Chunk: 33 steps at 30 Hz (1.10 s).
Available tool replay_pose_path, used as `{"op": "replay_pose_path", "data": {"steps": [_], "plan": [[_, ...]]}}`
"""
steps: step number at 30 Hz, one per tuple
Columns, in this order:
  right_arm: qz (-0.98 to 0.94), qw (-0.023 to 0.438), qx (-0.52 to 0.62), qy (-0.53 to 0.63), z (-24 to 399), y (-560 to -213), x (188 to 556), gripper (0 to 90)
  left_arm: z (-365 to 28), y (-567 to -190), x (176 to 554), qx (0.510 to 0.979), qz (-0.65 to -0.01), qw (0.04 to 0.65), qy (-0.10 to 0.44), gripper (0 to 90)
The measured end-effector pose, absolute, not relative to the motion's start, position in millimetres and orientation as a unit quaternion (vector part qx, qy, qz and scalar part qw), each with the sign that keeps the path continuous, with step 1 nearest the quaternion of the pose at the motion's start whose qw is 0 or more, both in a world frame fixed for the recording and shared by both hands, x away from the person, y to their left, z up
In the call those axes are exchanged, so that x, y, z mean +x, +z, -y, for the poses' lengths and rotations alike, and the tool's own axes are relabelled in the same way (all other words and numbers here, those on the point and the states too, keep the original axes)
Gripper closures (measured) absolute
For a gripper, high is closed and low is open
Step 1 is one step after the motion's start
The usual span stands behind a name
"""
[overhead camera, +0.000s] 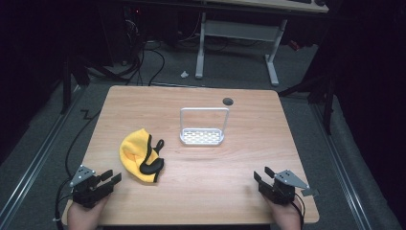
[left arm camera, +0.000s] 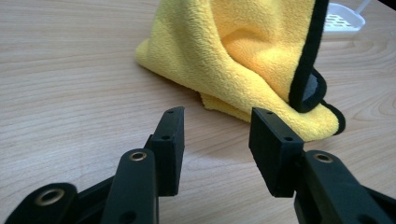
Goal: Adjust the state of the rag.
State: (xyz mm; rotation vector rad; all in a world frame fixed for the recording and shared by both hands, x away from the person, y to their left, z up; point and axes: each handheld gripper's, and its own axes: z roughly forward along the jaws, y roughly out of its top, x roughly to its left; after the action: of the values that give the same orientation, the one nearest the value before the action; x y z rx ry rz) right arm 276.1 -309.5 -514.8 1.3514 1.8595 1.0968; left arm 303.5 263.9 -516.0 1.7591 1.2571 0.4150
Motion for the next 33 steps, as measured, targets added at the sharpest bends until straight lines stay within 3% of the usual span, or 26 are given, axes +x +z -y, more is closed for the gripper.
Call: {"op": "replay_pose_path", "data": {"steps": [15, 22, 26, 30, 33], "plan": [[-0.705, 0.292, 0.498, 0.412, 306, -515, 278, 49.3, -191, -508, 294, 0.769, -0.421, 0.447, 0.177, 53.0], [-0.709, 0.289, 0.494, 0.413, 305, -516, 278, 49.3, -181, -499, 305, 0.762, -0.425, 0.431, 0.229, 51.7], [-0.71, 0.29, 0.492, 0.412, 304, -515, 277, 49.3, -181, -500, 319, 0.765, -0.444, 0.41, 0.222, 50.0], [-0.71, 0.289, 0.49, 0.414, 303, -515, 276, 49.1, -177, -511, 329, 0.77, -0.461, 0.379, 0.224, 57.9], [-0.712, 0.288, 0.491, 0.412, 303, -515, 276, 49.1, -177, -517, 330, 0.768, -0.471, 0.372, 0.223, 72.3]]}}
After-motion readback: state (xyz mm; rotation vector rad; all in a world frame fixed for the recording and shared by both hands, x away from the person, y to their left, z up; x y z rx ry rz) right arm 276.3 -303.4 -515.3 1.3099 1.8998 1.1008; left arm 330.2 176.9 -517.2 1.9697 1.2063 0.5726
